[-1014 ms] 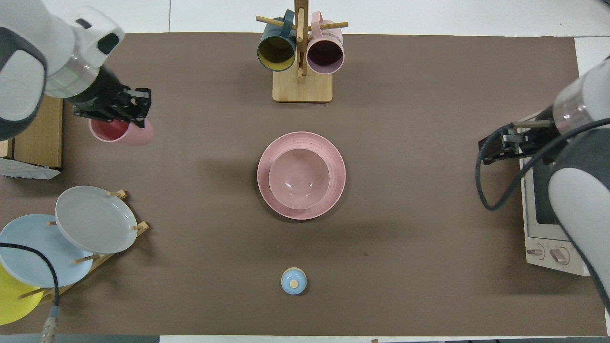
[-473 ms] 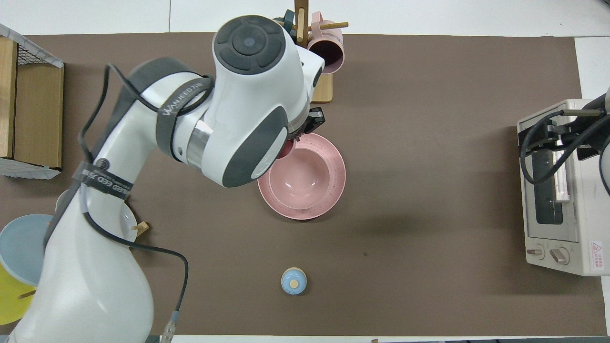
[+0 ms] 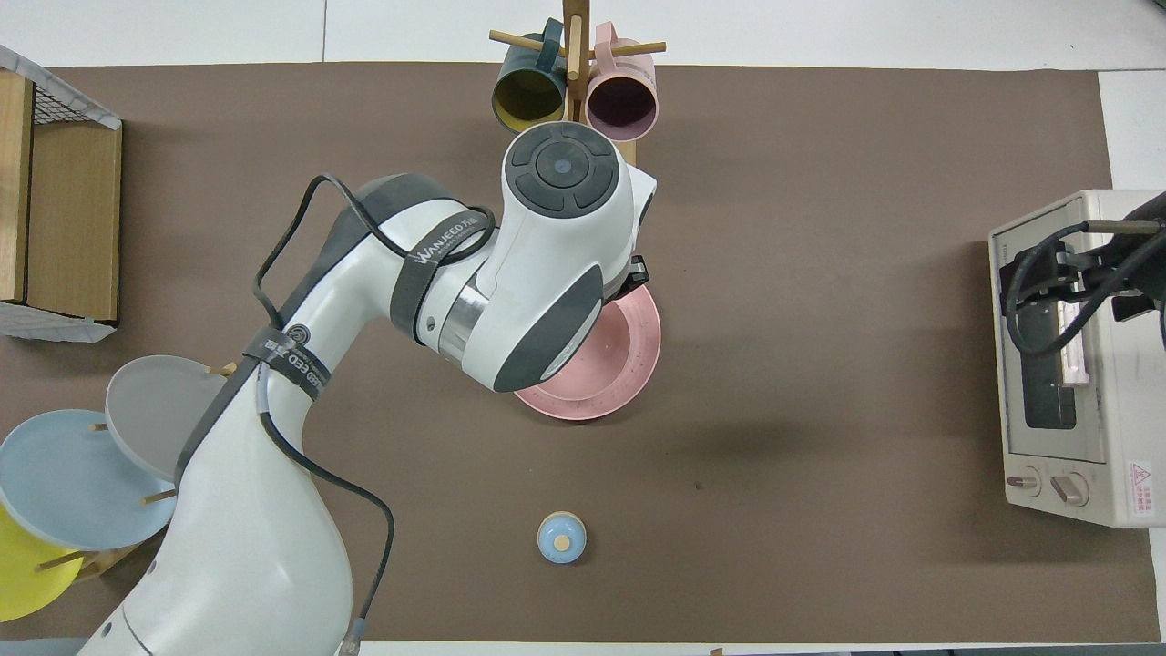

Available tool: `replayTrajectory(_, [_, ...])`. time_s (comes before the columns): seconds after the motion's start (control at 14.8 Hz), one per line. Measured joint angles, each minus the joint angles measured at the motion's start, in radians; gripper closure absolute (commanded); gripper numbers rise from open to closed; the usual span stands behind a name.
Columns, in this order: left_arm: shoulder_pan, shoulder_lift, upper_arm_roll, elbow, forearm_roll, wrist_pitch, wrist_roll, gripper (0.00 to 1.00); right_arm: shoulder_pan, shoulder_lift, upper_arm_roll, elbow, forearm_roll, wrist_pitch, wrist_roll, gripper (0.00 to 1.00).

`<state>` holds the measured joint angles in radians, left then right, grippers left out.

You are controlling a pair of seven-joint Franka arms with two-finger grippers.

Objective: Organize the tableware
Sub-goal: 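Carry the pink cup with the left gripper and lower it into the bowl, then release the pink cup and withdraw the left gripper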

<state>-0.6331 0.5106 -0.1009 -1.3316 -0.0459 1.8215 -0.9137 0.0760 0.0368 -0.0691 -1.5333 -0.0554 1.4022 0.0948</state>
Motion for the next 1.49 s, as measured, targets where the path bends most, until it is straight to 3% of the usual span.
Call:
replayTrajectory(0.34, [-0.024, 0.001, 0.0, -0.093, 0.0, 0.073, -0.013, 1.0, 0.0, -0.034, -0.021, -0.037, 0.0, 0.004, -0.002, 0.0])
replayTrajectory(0.68, [-0.024, 0.0, 0.003, -0.109, -0.001, 0.081, -0.013, 1.0, 0.001, -0.035, -0.019, -0.046, 0.0, 0.073, -0.04, 0.0])
replayTrajectory(0.74, [-0.024, 0.0, 0.005, -0.112, -0.001, 0.088, -0.013, 0.85, 0.0, -0.035, -0.019, -0.046, 0.0, 0.073, -0.041, 0.0])
replayTrajectory(0.81, [-0.024, 0.0, 0.007, -0.117, -0.001, 0.097, -0.012, 0.41, -0.001, -0.034, -0.019, -0.046, 0.0, 0.073, -0.042, 0.0])
replayTrajectory(0.88, [-0.024, 0.0, 0.008, -0.122, -0.001, 0.105, -0.009, 0.16, -0.001, -0.033, -0.019, -0.046, 0.0, 0.073, -0.042, 0.0])
replayTrajectory(0.95, [-0.024, 0.0, 0.008, -0.126, -0.001, 0.108, -0.006, 0.0, -0.001, -0.032, -0.019, -0.047, 0.0, 0.072, -0.042, 0.0])
replayTrajectory(1.28, [-0.022, -0.008, 0.012, -0.127, -0.001, 0.107, -0.002, 0.0, -0.005, -0.028, -0.017, -0.048, 0.0, 0.072, -0.042, 0.0])
replayTrajectory(1.49, [0.007, -0.071, 0.017, -0.119, -0.001, 0.048, 0.007, 0.0, -0.032, -0.028, -0.017, -0.049, 0.009, 0.071, -0.042, 0.0])
